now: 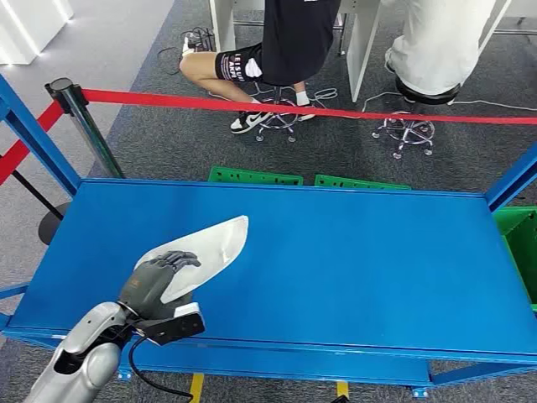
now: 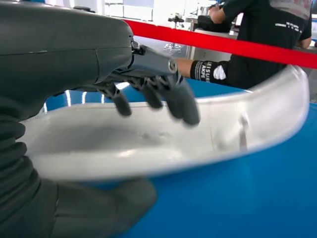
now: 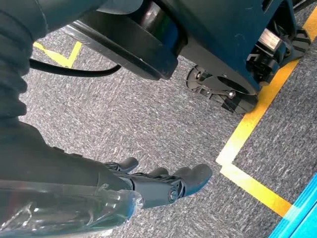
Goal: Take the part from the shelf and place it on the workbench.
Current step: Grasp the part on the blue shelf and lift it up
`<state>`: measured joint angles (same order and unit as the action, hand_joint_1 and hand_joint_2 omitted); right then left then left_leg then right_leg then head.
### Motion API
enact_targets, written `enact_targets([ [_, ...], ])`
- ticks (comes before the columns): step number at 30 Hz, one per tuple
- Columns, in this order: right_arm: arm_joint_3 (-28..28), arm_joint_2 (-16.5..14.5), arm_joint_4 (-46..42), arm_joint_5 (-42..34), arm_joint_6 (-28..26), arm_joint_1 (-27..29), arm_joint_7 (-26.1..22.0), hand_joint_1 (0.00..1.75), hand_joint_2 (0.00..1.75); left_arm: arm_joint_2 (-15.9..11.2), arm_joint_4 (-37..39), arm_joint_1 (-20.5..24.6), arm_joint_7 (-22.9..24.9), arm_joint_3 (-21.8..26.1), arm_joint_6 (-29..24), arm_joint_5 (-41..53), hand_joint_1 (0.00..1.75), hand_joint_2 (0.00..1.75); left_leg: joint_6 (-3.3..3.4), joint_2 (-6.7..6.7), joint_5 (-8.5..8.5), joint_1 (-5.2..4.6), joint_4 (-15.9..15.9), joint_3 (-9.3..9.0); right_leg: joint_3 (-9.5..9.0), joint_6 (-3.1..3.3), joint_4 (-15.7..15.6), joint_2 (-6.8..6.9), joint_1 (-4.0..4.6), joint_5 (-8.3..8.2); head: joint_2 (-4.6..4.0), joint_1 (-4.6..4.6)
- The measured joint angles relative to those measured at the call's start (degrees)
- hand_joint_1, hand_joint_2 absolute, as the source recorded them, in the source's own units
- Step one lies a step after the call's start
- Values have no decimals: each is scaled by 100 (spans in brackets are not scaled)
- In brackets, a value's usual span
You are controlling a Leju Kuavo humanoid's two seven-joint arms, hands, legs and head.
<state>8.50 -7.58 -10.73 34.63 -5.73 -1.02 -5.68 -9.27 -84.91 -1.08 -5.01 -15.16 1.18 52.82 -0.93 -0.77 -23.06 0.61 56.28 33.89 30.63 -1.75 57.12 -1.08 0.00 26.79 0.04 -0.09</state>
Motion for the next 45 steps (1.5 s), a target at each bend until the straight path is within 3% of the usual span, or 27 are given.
enact_targets([
  [17,1,0,0,44,-14,6,-4,0,175,186,84,23,-125,-171,-407,262,175,175,0,0,0,0,0,0,1,2,1,2,0,3,0,0],
  [33,50,-8,0,76,-58,19,-89,0,175,301,-1434,-810,-917,-453,-1503,506,175,175,2,0,-7,-3,1,3,4,2,-1,2,-3,8,0,1],
  [39,221,-37,0,-161,389,41,-450,0,175,358,-1781,-1101,-1128,-535,-1917,299,175,175,37,0,-30,-40,14,4,-30,-31,-3,2,-42,10,0,-1],
  [45,381,-48,-1,-258,536,56,-692,0,175,388,-2014,-1294,-1221,-605,-2203,325,175,175,140,5,-26,-46,-46,-47,-27,-128,56,12,-74,103,0,6],
])
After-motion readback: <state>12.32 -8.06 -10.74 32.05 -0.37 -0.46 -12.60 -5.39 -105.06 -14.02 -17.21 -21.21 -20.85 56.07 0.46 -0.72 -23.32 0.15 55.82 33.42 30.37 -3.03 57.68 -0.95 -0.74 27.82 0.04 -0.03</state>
